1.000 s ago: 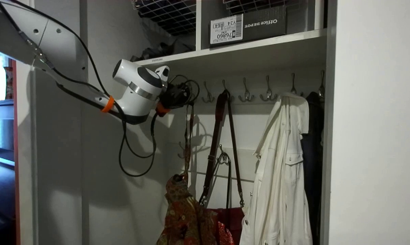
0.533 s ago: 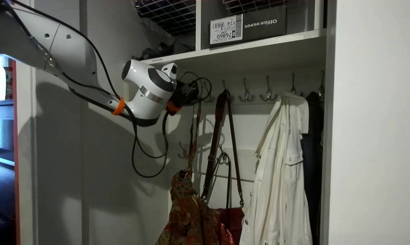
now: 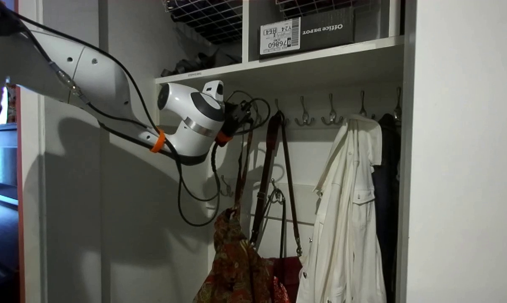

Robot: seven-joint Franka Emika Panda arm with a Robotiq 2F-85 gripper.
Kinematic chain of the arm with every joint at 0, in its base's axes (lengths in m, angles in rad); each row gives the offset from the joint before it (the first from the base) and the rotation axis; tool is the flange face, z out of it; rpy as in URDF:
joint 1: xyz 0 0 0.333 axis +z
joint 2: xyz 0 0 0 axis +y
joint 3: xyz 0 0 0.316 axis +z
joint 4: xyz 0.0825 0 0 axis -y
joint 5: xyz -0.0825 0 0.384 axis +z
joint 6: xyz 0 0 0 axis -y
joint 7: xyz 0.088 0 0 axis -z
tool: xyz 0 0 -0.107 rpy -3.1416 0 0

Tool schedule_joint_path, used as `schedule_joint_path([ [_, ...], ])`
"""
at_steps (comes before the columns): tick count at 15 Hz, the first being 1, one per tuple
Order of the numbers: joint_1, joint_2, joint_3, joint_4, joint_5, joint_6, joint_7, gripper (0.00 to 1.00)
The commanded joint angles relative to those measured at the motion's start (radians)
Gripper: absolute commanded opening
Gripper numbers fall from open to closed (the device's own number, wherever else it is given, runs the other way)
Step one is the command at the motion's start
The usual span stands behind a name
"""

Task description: Hang the brown bag on the hook

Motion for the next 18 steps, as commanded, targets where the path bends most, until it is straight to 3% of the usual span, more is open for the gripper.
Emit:
schedule_joint_path([
  [1, -0.034, 0.116, -0.08, 0.073, 0.101, 0.075, 0.024, 0.0],
  [14, -0.176, 0.335, -0.147, 0.329, 0.401, 0.152, 0.011, 0.0],
  [18, -0.213, 0.4, -0.207, 0.415, 0.53, 0.145, 0.001, 0.0],
])
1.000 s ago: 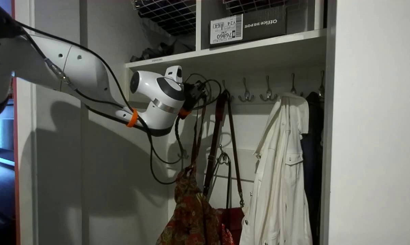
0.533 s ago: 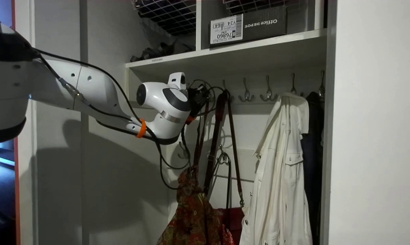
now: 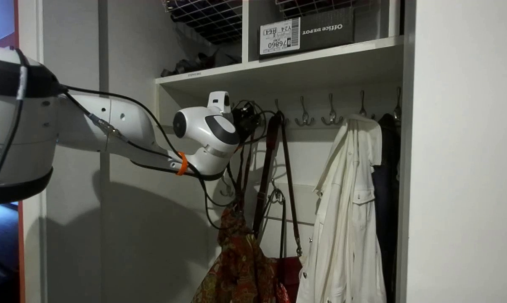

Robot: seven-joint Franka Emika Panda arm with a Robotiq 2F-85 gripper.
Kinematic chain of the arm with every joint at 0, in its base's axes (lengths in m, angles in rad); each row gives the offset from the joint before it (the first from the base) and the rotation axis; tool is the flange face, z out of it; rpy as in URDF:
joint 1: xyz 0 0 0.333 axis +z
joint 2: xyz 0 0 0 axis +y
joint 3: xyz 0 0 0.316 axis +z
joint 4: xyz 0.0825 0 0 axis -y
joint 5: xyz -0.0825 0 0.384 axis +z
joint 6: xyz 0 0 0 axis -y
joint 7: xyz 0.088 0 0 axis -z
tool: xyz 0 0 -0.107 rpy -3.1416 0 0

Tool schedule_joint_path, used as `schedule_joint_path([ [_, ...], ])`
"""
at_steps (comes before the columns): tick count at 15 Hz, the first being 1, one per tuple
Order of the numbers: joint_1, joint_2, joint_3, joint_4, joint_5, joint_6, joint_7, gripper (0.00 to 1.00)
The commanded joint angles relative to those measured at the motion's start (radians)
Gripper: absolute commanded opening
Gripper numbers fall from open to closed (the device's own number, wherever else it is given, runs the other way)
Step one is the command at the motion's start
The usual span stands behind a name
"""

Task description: Hang the brown bag on the hook

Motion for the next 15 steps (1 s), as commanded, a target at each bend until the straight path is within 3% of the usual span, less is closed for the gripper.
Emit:
schedule_joint_path([
  [1, -0.064, 0.086, -0.078, 0.128, 0.131, 0.009, 0.002, 0.0],
  [9, -0.095, 0.22, -0.243, 0.206, 0.415, -0.042, -0.018, 0.0],
  [13, -0.104, 0.271, -0.315, 0.232, 0.492, -0.079, -0.007, 0.0],
  [14, -0.097, 0.234, -0.263, 0.224, 0.467, -0.06, -0.049, 0.0],
  [15, -0.102, 0.239, -0.27, 0.234, 0.472, -0.06, -0.046, 0.0],
])
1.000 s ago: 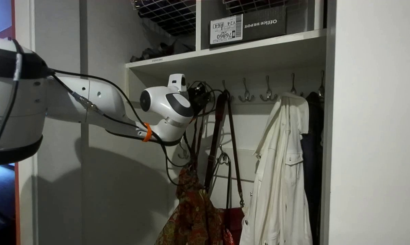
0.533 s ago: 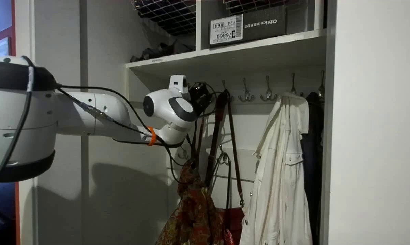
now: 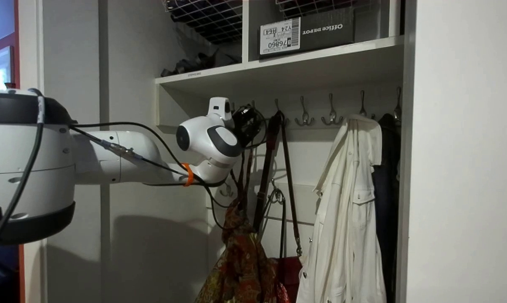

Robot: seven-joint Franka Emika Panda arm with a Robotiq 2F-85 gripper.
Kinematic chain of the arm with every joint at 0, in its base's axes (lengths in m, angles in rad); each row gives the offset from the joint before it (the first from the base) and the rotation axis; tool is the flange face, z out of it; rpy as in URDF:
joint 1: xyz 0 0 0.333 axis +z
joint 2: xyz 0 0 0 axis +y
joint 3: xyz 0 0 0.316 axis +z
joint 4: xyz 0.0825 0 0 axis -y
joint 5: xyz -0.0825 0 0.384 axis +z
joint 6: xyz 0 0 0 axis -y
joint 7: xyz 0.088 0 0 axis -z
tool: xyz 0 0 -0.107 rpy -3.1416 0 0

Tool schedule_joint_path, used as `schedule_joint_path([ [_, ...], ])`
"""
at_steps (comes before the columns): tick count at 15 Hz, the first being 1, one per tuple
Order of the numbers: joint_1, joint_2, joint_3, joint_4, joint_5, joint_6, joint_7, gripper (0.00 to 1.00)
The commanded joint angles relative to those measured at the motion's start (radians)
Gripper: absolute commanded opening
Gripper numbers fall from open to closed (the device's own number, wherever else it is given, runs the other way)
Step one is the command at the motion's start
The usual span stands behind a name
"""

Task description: Hang the brown bag on the hook

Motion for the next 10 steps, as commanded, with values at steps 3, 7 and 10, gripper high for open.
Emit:
schedule_joint_path([
  [3, -0.027, -0.002, -0.018, 0.046, 0.078, 0.001, -0.057, 0.0],
  [7, -0.006, -0.003, -0.002, 0.009, 0.037, 0.0, -0.028, 0.02],
  [10, -0.006, -0.003, -0.002, 0.009, 0.038, 0.0, -0.029, 0.0],
])
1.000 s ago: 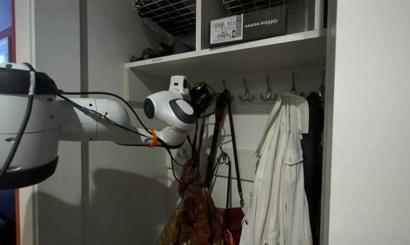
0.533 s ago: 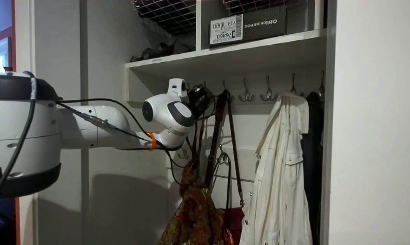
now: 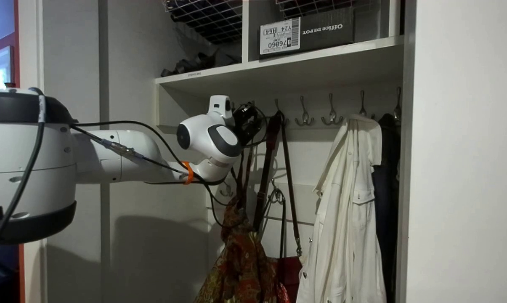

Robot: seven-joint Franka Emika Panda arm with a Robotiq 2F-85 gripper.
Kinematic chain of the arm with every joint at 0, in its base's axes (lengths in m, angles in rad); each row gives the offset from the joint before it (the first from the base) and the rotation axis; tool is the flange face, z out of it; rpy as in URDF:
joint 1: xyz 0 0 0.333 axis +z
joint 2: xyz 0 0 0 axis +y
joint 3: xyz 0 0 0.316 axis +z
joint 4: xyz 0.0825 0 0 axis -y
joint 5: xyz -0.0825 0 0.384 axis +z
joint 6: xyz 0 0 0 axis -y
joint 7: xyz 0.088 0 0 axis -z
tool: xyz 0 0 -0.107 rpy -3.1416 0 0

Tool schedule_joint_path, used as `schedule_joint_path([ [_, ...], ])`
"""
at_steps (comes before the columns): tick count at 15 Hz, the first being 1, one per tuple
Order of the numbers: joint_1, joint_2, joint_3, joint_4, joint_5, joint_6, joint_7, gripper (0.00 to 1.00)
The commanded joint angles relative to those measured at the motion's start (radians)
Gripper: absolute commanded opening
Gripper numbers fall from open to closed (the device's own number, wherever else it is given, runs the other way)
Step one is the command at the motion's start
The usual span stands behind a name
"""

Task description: Hang the brown bag on the hook

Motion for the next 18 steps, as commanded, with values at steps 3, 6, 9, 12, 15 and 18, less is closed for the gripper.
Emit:
schedule_joint_path([
  [3, 0.072, 0.0, -0.009, -0.129, 0.126, 0.012, -0.095, 0.0],
  [6, 0.09, 0.0, 0.002, -0.154, 0.245, 0.047, -0.162, 0.0],
  [9, 0.066, 0.0, 0.036, -0.097, 0.271, 0.07, -0.201, 0.0],
  [12, 0.041, 0.001, 0.057, -0.065, 0.273, 0.052, -0.203, 0.0],
  [15, 0.035, 0.001, 0.057, -0.077, 0.336, 0.058, -0.218, 0.0],
  [18, 0.011, 0.0, 0.065, -0.057, 0.39, 0.066, -0.237, 0.0],
])
